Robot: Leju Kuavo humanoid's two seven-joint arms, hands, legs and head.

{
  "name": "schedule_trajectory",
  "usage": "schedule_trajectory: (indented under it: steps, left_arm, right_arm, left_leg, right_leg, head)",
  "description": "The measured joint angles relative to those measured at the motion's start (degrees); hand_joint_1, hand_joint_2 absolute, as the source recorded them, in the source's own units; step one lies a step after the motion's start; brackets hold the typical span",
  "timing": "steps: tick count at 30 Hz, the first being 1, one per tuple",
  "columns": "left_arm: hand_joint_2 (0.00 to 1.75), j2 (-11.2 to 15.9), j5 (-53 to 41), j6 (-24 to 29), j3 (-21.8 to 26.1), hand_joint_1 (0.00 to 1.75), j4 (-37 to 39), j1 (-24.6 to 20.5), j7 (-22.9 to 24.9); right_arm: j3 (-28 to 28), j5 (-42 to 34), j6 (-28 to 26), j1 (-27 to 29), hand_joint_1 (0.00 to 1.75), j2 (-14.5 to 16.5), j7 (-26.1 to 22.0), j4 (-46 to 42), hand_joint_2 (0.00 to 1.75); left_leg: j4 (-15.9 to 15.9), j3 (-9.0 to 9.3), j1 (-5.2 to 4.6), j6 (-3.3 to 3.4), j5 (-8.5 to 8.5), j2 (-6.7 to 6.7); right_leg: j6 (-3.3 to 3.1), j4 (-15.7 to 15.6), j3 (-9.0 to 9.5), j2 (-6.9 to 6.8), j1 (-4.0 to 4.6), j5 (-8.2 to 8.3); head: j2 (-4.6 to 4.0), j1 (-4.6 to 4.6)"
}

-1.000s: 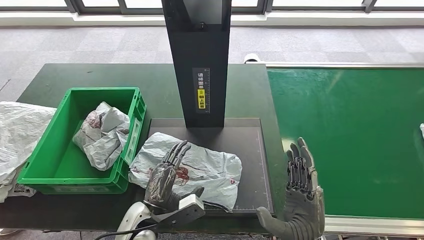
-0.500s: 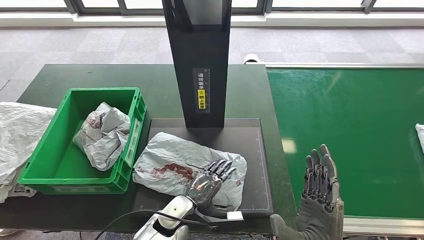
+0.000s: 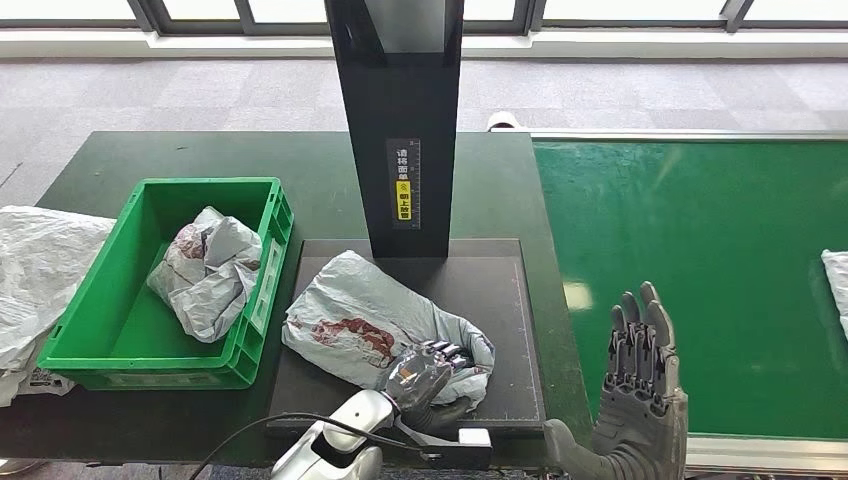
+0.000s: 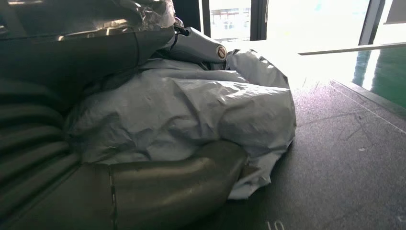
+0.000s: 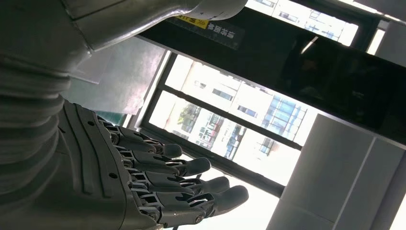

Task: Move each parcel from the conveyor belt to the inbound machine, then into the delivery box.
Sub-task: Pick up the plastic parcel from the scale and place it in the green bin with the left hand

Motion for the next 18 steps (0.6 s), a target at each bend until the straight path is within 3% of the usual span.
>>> schedule_trajectory:
  steps: [16, 18]
  left_arm:
    - [1.75, 0.0, 0.4, -0.3, -0.2, 1.75, -0.3, 0.0, 0.6]
    - [1.75, 0.1, 0.6, 1.9, -0.2, 1.75, -2.2, 0.4, 0.6]
  right_arm:
    - [0.0, -0.5, 2.2, -1.1, 0.00, 0.0, -0.8, 0.0, 1.75]
    - [0.0, -0.6, 3.2, -1.5, 0.00, 0.2, -1.2, 0.0, 1.75]
  left_leg:
    - [0.0, 0.41, 0.01, -0.02, 0.00, 0.00]
    - [0.0, 0.38, 0.02, -0.04, 0.00, 0.00]
  right_leg:
    - [-0.02, 0.0, -0.01, 0.01, 0.02, -0.02]
    - [-0.04, 0.0, -0.06, 0.01, 0.02, -0.03]
  head:
    - [0.00, 0.00]
    - [0.00, 0.00]
